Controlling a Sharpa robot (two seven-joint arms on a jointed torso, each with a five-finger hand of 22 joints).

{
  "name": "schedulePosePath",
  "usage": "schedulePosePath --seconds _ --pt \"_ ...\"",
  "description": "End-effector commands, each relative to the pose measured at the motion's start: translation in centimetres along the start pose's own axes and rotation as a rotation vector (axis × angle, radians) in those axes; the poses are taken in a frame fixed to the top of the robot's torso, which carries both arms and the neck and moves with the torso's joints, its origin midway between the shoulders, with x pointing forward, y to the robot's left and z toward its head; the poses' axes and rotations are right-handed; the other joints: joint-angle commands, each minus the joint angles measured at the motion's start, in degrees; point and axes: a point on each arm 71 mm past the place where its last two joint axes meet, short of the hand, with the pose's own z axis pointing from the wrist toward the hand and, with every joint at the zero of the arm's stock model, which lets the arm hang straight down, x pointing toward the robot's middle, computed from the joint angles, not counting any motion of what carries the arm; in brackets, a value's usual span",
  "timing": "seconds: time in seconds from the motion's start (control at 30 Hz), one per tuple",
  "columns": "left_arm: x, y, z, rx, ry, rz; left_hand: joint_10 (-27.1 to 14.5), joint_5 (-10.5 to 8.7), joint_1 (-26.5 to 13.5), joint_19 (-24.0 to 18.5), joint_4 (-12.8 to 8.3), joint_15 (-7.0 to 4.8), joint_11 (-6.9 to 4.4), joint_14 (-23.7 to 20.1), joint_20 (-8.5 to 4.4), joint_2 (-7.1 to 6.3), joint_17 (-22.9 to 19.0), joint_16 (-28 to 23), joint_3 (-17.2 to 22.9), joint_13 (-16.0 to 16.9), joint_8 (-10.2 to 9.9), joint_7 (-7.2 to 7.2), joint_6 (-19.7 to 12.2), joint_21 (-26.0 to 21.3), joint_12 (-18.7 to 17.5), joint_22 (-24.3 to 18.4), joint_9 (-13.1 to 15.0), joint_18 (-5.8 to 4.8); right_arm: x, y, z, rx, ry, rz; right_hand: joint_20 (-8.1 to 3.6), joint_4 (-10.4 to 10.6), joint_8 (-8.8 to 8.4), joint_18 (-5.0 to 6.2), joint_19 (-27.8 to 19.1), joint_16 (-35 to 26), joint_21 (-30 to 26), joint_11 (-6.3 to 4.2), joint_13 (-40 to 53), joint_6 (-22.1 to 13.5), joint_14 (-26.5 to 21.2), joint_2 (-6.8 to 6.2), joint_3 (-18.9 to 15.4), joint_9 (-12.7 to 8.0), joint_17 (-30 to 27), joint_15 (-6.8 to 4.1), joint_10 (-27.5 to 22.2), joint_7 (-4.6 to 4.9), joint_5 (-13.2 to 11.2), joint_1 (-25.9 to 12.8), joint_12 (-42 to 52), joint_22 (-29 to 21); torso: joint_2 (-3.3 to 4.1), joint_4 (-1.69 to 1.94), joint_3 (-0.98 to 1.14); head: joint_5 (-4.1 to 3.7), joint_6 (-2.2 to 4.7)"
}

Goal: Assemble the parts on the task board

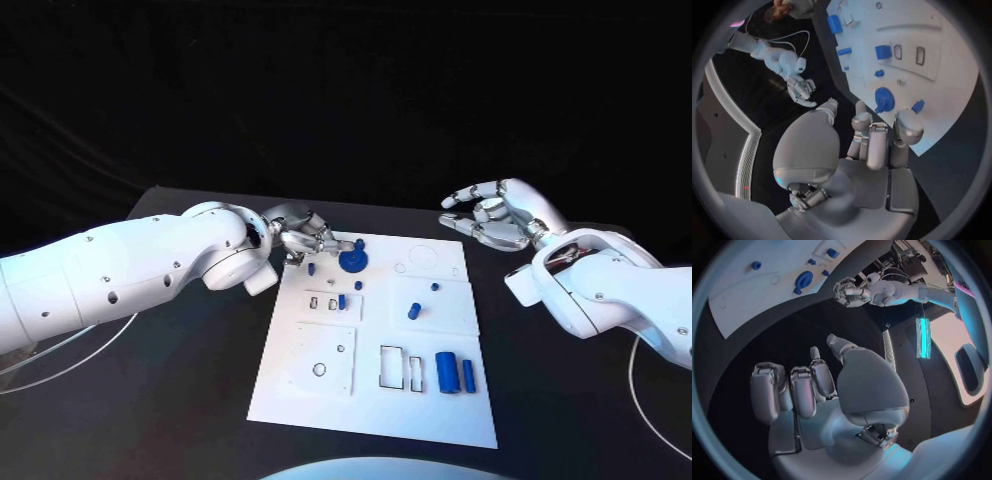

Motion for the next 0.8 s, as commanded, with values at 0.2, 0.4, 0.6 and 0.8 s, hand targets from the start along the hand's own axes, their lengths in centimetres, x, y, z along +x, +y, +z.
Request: schedulePosePath --seconds 0.2,0.4,0.6,0.8 --pt "1.3 0.1 0.8 -0.184 0.092 0.258 0.5 0.15 -0.2 -0.1 0.0 -0.59 -0.26 3.7 -0.65 1.29 7.0 0.3 -1.5 1.4 2.0 -0.68 -0.1 0.7 1.4 0.6 1.6 -0.59 -0.9 -1.1 -0.2 0.068 0.008 0.051 -0.40 0.3 0.41 1.05 0.4 -0.3 -0.4 -0.16 0.3 0.0 3.6 -0.35 -0.1 0.1 5.1 -0.33 -0.4 -0.18 1.4 0.1 -0.5 9.1 -0.22 0.24 0.08 -0.04 -0.15" --pt "1.9 -0.5 1.2 -0.209 0.112 0.328 0.6 0.16 -0.6 -0.2 0.0 -0.69 -0.37 3.7 -0.72 2.12 6.8 0.2 -1.7 1.6 2.6 -0.80 -0.3 0.8 1.7 0.7 2.1 -0.59 -1.1 -1.5 -0.3 0.079 0.001 0.045 -0.43 0.4 0.49 1.09 0.3 -0.4 -0.6 -0.16 0.2 -0.1 3.6 -0.44 -0.1 0.2 5.0 -0.34 -0.6 -0.17 1.8 0.1 -0.6 9.0 -0.16 0.15 0.13 -0.01 -0.24" --pt "2.7 -1.1 1.6 -0.216 0.149 0.386 1.0 0.16 -0.8 0.5 0.0 -0.78 -0.48 4.0 -0.79 2.45 7.9 0.8 -1.9 2.5 3.2 -0.95 -0.4 1.5 2.3 2.2 2.7 -0.87 -1.3 -1.6 -0.3 0.073 -0.009 0.022 -0.48 0.2 0.76 1.16 0.1 -0.4 -0.9 -0.16 0.0 -0.4 3.6 -0.56 0.3 0.3 5.0 -0.36 -0.8 -0.13 4.2 0.5 -0.8 8.8 -0.05 0.23 0.10 0.02 -0.44" --pt "3.5 -1.5 1.9 -0.219 0.194 0.422 1.2 0.13 -0.9 1.0 0.0 -0.86 -0.57 4.1 -0.85 2.52 8.3 1.0 -2.1 2.9 3.6 -1.04 -0.4 1.9 2.7 2.9 3.1 -1.00 -1.4 -1.9 -0.3 0.084 -0.013 0.020 -0.48 0.3 0.86 1.18 0.1 -0.5 -1.0 -0.14 -0.1 -0.6 3.6 -0.65 0.3 0.3 5.0 -0.35 -0.9 -0.11 4.7 0.4 -0.8 8.7 0.01 0.14 0.16 0.23 -0.83"
